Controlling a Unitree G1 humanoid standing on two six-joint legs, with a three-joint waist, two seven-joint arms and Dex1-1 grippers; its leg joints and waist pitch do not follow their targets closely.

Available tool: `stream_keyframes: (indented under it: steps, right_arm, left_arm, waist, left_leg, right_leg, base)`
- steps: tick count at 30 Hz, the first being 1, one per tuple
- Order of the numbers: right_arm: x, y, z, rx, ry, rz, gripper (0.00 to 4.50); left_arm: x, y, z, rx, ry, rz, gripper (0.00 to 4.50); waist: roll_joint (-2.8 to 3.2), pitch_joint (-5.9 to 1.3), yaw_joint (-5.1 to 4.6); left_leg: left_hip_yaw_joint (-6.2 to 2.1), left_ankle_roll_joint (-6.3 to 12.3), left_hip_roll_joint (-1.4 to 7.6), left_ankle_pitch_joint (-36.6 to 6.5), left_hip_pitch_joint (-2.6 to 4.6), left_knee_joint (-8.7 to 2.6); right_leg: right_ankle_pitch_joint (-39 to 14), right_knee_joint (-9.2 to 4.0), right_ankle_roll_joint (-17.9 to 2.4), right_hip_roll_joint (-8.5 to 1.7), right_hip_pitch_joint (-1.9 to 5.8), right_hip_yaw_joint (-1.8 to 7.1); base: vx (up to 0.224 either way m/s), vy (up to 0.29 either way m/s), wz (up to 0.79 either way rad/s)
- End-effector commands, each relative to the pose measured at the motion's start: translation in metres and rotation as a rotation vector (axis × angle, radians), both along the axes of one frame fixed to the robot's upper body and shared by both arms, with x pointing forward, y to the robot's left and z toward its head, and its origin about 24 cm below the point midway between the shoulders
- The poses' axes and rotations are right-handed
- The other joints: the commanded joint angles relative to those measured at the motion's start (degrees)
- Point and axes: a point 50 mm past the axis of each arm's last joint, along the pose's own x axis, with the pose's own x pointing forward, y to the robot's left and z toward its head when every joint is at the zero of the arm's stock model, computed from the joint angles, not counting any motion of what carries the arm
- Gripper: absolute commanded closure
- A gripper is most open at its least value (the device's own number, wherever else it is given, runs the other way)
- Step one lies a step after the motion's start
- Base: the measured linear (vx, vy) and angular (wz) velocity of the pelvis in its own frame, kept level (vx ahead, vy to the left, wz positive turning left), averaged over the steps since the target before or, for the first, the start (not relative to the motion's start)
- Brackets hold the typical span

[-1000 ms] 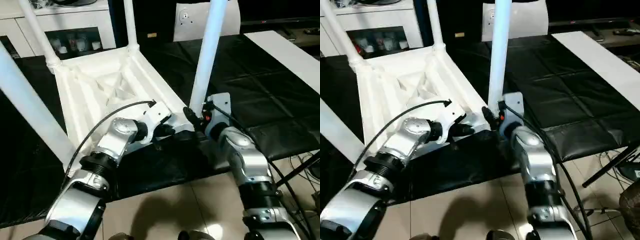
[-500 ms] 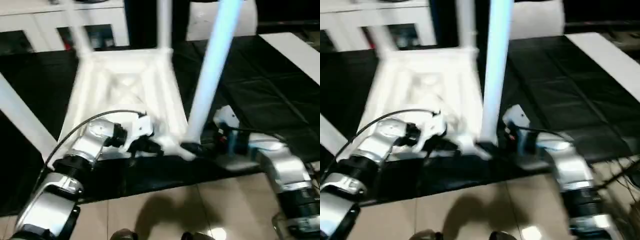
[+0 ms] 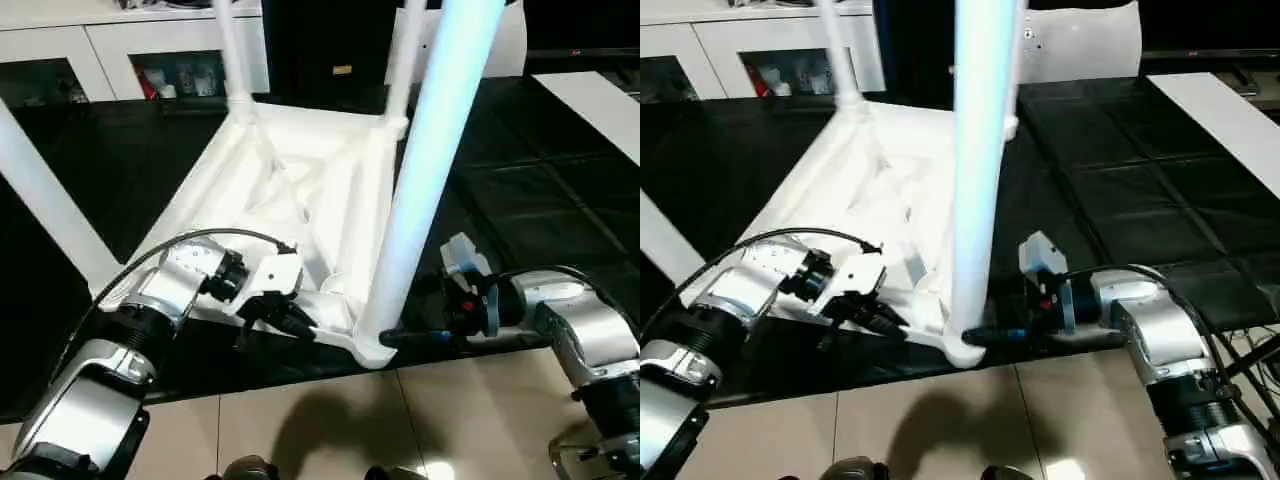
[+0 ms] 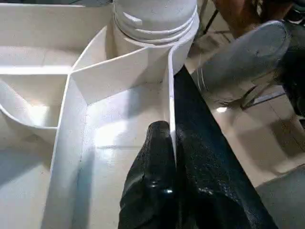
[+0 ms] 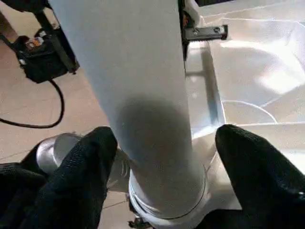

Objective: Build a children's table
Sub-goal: Rotate leg to tighten

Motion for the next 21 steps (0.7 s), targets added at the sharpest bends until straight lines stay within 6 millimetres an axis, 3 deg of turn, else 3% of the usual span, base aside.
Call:
stream_keyframes:
  steps: [1, 13, 16, 21]
  right_arm:
    - [0.001, 0.000, 0.002, 0.000, 0.009, 0.023, 1.20]
    - [-0.001, 0.005, -0.001, 0.023, 0.061, 0.052, 2.14]
    - [-0.002, 0.007, 0.000, 0.053, 0.077, 0.030, 2.39]
    - [0.001, 0.023, -0.004, 0.122, 0.085, -0.151, 2.48]
  left_arm:
    - [-0.002, -0.008, 0.005, 0.023, -0.014, -0.093, 4.50]
    - [-0.002, -0.007, 0.005, 0.027, -0.008, -0.099, 4.50]
    - [-0.001, -0.009, 0.005, 0.000, -0.001, -0.076, 4.50]
    - [0.009, -0.023, 0.004, -0.072, -0.042, 0.142, 4.50]
  waist:
    - [-0.34, -4.11, -0.27]
    - [-0.40, -4.13, -0.23]
    - [-0.15, -4.05, -0.09]
    - [-0.56, -3.79, -0.26]
  left_leg:
    - [-0.85, 5.44, 3.35, -5.78, 0.44, -3.73]
    - [-0.83, 5.26, 3.32, -5.44, 0.42, -3.70]
    - [-0.82, 4.96, 3.30, -5.88, 0.52, -3.72]
    - [-0.82, 3.75, 3.27, -6.60, 0.55, -3.93]
  right_leg:
    - [-10.14, -3.61, -11.78, -5.03, 3.81, 3.98]
    - [-10.02, -3.62, -11.61, -5.00, 3.83, 3.95]
    - [-10.37, -3.77, -11.56, -4.98, 3.76, 3.96]
    - [-14.07, -4.11, -10.34, -4.98, 3.70, 3.97]
  base:
    - [0.000, 0.000, 0.00]
    - [0.000, 0.000, 0.00]
    - [0.000, 0.000, 0.00]
    - [0.000, 0.000, 0.00]
